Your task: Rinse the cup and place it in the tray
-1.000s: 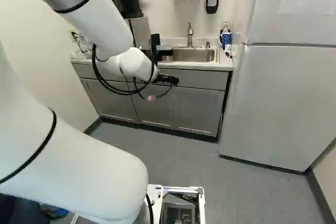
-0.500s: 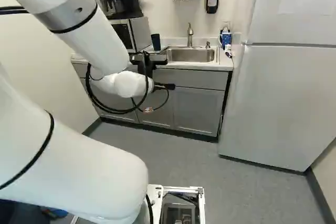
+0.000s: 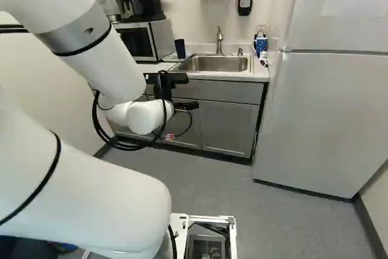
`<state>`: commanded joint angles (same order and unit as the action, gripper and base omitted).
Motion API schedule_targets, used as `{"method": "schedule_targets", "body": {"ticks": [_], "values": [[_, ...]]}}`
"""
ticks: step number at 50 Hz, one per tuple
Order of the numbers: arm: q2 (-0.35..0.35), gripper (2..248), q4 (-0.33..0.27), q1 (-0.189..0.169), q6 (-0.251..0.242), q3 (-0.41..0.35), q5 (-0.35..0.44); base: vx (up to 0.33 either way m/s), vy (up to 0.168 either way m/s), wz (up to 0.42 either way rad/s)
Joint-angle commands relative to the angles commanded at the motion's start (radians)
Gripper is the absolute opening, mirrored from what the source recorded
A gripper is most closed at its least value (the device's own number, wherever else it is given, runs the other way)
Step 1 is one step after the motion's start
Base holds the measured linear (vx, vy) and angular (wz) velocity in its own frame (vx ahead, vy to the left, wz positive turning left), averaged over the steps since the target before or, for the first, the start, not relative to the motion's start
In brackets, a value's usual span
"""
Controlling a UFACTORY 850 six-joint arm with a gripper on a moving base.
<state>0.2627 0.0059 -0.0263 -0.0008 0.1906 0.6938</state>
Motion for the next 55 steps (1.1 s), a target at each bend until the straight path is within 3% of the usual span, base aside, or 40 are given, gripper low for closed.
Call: {"method": "schedule_targets", "body": {"ticks": [27, 55], "values": [[0.012, 247, -0.004, 0.019, 0.001, -0.075, 0.131, 0.000, 0.000, 0.000], [0.017, 247, -0.006, 0.026, 0.001, -0.103, 0.179, 0.000, 0.000, 0.000]]}}
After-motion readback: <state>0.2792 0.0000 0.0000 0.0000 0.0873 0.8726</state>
